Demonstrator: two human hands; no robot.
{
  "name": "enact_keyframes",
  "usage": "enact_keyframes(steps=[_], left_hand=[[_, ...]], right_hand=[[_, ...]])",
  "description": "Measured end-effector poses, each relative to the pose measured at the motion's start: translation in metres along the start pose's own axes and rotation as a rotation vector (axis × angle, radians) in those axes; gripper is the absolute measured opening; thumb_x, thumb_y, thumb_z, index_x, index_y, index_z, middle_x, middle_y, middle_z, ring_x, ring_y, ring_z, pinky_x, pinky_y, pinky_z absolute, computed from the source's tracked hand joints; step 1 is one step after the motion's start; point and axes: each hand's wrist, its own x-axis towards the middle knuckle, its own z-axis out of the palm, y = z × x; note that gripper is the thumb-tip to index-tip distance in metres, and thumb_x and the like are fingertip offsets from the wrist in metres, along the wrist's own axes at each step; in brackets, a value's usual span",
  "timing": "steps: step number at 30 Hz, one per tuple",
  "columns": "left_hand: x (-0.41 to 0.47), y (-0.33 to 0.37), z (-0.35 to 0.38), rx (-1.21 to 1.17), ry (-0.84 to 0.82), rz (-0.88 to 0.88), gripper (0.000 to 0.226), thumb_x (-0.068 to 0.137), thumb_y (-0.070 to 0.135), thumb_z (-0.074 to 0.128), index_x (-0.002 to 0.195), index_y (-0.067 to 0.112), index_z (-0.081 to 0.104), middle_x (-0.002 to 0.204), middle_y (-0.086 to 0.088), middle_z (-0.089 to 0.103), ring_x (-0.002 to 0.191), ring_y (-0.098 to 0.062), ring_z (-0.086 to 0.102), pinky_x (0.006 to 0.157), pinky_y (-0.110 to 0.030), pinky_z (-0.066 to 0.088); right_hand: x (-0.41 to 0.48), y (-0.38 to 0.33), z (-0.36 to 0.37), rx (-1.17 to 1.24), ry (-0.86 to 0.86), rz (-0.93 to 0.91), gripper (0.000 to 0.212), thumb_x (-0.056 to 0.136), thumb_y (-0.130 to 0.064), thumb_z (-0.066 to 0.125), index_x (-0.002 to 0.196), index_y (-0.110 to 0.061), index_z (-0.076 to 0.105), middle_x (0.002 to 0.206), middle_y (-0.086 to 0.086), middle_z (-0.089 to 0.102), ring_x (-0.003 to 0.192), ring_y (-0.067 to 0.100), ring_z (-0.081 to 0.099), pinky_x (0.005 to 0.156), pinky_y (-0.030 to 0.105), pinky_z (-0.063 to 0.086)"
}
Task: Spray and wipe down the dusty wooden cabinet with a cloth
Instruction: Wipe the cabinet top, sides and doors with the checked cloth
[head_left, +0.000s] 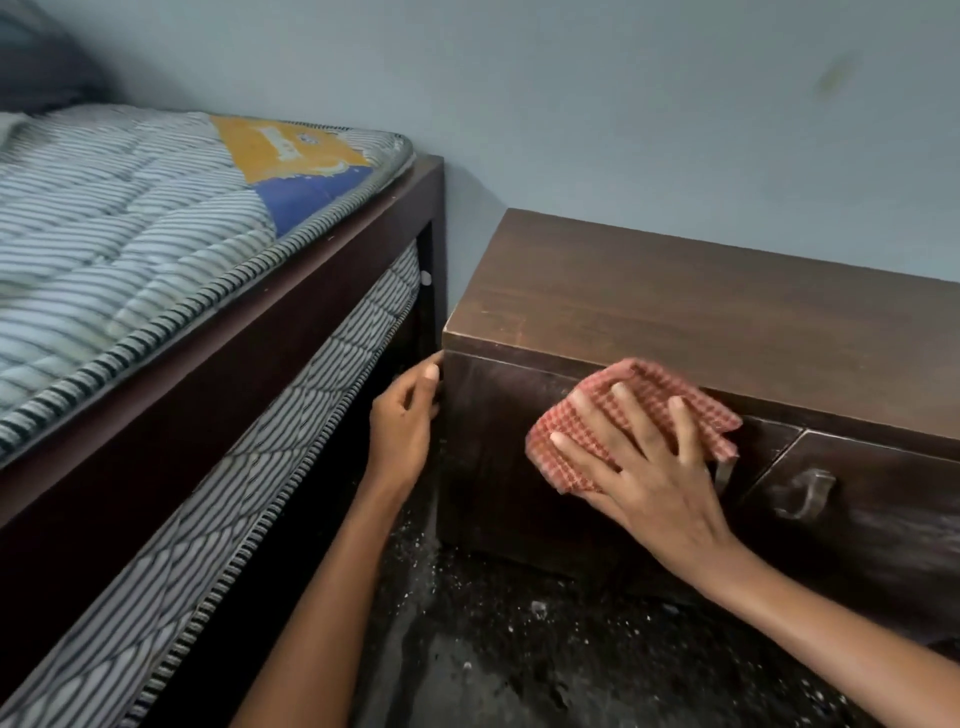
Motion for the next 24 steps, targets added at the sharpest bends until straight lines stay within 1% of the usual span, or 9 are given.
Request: enact_keyframes(steps=[3,6,7,10,11,14,18,22,24], left_hand=[[-0.006,-0.009,0.000,0.055,-0.018,0.009,0.031,0.096,0.019,0.043,0.123,0.030,0.052,0.106,0.028,0.055,0.111,-0.002,0.053,0.097,-0.024,0.045],[-0.009,-0.011,0.000,0.084,-0.021,0.036,0.036,0.097,0.018,0.041,0.132,0.016,0.050,0.118,0.021,0.051,0.118,0.001,0.045,0.091,-0.004,0.039],[-0.009,-0.012,0.000,0.067,-0.023,0.025,0.036,0.097,0.019,0.040,0.132,0.015,0.050,0.121,0.017,0.051,0.120,-0.001,0.046,0.093,-0.004,0.038],[-0.008,-0.015,0.002,-0.013,-0.019,-0.015,0.037,0.099,0.026,0.034,0.131,0.017,0.051,0.129,0.006,0.056,0.121,-0.009,0.052,0.103,-0.025,0.041],[-0.009,-0.014,0.003,-0.025,-0.012,-0.014,0.038,0.099,0.028,0.032,0.130,0.017,0.052,0.126,0.004,0.059,0.117,-0.007,0.055,0.101,-0.025,0.044],[-0.010,-0.011,0.004,-0.021,-0.011,0.013,0.040,0.100,0.029,0.029,0.129,0.015,0.053,0.111,0.014,0.060,0.106,0.004,0.056,0.087,-0.008,0.046],[-0.014,-0.013,-0.005,0.163,-0.035,0.107,0.040,0.099,0.030,0.030,0.130,0.019,0.052,0.120,0.015,0.056,0.118,-0.002,0.052,0.095,-0.013,0.039],[-0.018,-0.013,-0.007,0.203,-0.038,0.102,0.038,0.099,0.031,0.030,0.129,0.024,0.052,0.109,0.024,0.057,0.111,-0.003,0.056,0.089,-0.008,0.043],[-0.019,-0.012,-0.006,0.182,-0.024,0.092,0.037,0.099,0.031,0.030,0.128,0.025,0.053,0.109,0.022,0.058,0.110,-0.006,0.057,0.090,-0.012,0.045]], right_hand=[[-0.001,-0.015,0.028,-0.073,-0.044,-0.039,0.067,0.088,-0.040,0.037,0.149,-0.027,0.015,0.159,-0.002,0.008,0.145,0.024,0.000,0.114,0.050,-0.005],[0.016,-0.029,0.037,-0.097,0.016,0.026,0.071,0.089,-0.035,0.034,0.151,-0.023,0.003,0.159,-0.001,-0.011,0.145,0.025,-0.011,0.115,0.050,-0.009],[0.025,-0.035,0.036,-0.093,0.045,0.032,0.070,0.090,-0.034,0.035,0.151,-0.021,0.004,0.159,0.000,-0.012,0.145,0.026,-0.011,0.115,0.050,-0.008],[0.056,-0.052,0.028,-0.070,0.116,0.020,0.068,0.093,-0.033,0.041,0.151,-0.019,0.010,0.159,0.000,-0.003,0.146,0.026,-0.009,0.115,0.050,-0.005],[0.064,-0.057,0.028,-0.060,0.125,0.000,0.069,0.093,-0.032,0.043,0.151,-0.017,0.010,0.159,0.000,-0.001,0.145,0.027,-0.008,0.115,0.050,-0.005],[0.071,-0.066,0.033,-0.072,0.109,-0.085,0.068,0.095,-0.029,0.039,0.151,-0.011,0.006,0.159,0.006,-0.005,0.145,0.028,-0.008,0.115,0.049,-0.006],[0.040,-0.054,0.049,-0.097,0.093,-0.161,0.064,0.092,-0.018,0.030,0.151,-0.010,0.007,0.159,0.007,-0.007,0.146,0.025,-0.006,0.116,0.046,-0.009],[0.013,-0.031,0.047,-0.116,0.141,-0.009,0.068,0.090,-0.023,0.038,0.151,-0.015,0.009,0.159,0.002,-0.008,0.146,0.021,-0.006,0.117,0.045,-0.007],[0.024,-0.027,0.037,-0.092,0.169,0.066,0.069,0.090,-0.028,0.038,0.151,-0.016,0.007,0.159,0.000,-0.010,0.146,0.020,-0.007,0.116,0.046,-0.008]])
